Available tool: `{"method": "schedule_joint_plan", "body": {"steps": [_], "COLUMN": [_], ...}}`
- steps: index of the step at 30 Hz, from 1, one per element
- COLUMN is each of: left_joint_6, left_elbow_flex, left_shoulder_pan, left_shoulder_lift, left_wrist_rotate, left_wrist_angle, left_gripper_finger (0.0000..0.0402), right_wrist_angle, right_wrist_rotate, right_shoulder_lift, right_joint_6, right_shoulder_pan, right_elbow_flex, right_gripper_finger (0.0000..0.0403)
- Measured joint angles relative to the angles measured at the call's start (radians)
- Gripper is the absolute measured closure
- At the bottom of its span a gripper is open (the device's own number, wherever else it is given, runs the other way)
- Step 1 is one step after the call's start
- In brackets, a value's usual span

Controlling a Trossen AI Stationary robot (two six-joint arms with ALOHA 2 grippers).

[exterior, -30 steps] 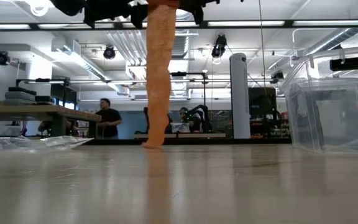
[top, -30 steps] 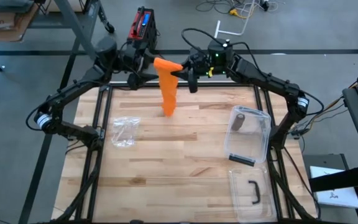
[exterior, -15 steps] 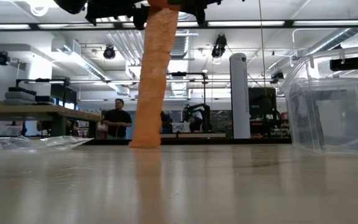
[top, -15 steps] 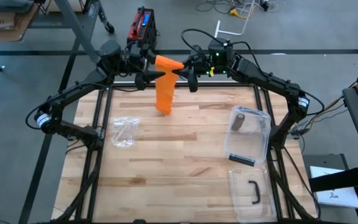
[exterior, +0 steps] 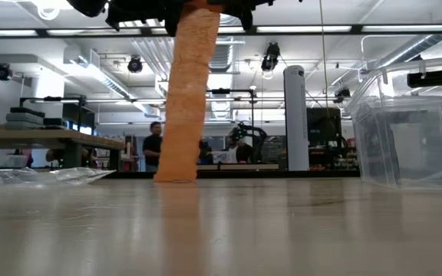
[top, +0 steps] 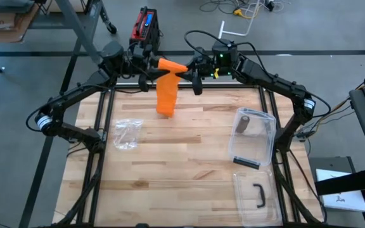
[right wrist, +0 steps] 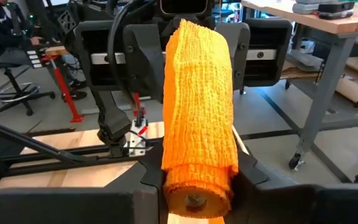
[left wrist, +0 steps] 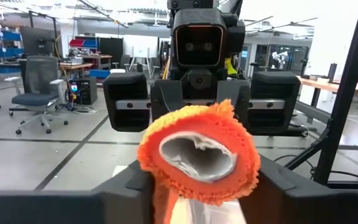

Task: Roll bandage
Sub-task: Roll the orange bandage

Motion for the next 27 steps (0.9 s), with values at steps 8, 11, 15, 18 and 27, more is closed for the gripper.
{"method": "schedule_joint_plan", "body": {"steps": [8,11,15,18,27], "left_joint_6": [-0.009,-0.016,0.022,0.118,0.299], "left_elbow_flex": [0.000,0.000,0.000,0.000,0.000], "left_shoulder_pan": [-0.001,0.001,0.004,0.005,0.000], "left_shoulder_lift": [0.000,0.000,-0.001,-0.003,-0.003], "left_wrist_rotate": [0.002,0.003,0.039,0.114,0.194], "left_wrist_angle": [0.001,0.001,0.008,0.009,0.082], "left_gripper_finger": [0.0339,0.0352,0.0348,0.0343,0.0348], "right_wrist_angle": [-0.004,-0.010,-0.031,-0.028,0.036], "right_wrist_rotate": [0.000,-0.013,-0.053,-0.059,-0.157], "right_shoulder_lift": [0.000,-0.001,-0.023,-0.050,-0.043], "right_joint_6": [0.031,0.075,0.109,0.161,0.328], "right_shoulder_pan": [0.002,0.002,0.002,-0.002,0.001], "right_elbow_flex": [0.000,-0.001,-0.003,-0.003,-0.002], "right_gripper_finger": [0.0302,0.0276,0.0216,0.0163,0.0039]}}
